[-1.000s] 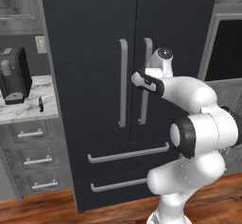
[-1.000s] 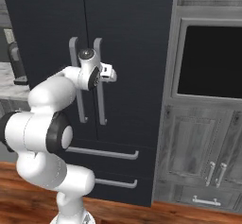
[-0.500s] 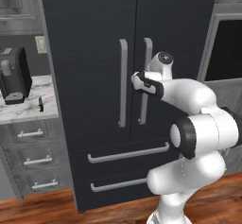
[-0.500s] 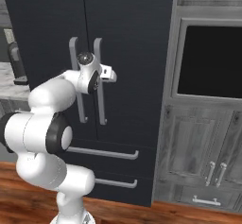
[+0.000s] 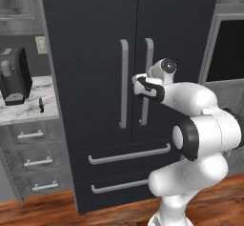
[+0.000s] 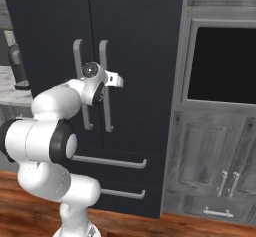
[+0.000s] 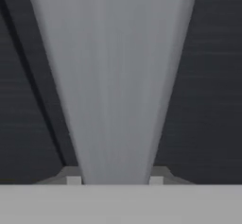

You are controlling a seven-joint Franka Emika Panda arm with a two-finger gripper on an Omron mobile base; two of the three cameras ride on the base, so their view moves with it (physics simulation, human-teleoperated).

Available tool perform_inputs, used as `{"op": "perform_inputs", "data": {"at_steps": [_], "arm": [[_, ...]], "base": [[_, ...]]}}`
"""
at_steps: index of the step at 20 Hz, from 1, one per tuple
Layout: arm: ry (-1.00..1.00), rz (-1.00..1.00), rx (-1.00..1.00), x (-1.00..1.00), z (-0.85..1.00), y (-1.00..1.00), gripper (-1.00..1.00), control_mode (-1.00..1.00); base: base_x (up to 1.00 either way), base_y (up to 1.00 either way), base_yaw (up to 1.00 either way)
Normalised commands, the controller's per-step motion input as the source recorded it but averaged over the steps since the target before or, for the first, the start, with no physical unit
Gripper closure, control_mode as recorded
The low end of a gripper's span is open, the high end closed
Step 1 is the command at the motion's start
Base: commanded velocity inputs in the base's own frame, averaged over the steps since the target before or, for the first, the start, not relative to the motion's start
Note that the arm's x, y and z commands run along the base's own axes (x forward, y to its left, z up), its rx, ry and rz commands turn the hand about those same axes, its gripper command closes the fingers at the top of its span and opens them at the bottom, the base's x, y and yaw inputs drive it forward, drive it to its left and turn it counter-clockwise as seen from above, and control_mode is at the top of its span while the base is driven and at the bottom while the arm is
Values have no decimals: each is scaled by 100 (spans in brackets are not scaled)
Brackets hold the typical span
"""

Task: Retrieve the butter from the fridge and place it on a plate on the dining table. Then retrieve the butter knife by the fridge and place it near the plate.

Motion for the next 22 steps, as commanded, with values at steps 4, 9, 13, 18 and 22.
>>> {"op": "perform_inputs", "data": {"at_steps": [4, 9, 13, 18, 22], "arm": [[2, 0, 0, -22, 8, -43, 100, -100], [0, 0, 0, -91, 19, -97, 100, -100], [8, 3, 9, -100, 32, -100, 100, -100], [9, 4, 12, -100, 32, -100, 100, -100], [7, 5, 13, -97, 26, -100, 100, -100]], "base": [[0, 0, 0], [0, 0, 0], [0, 0, 0], [0, 0, 0], [0, 0, 0]]}}
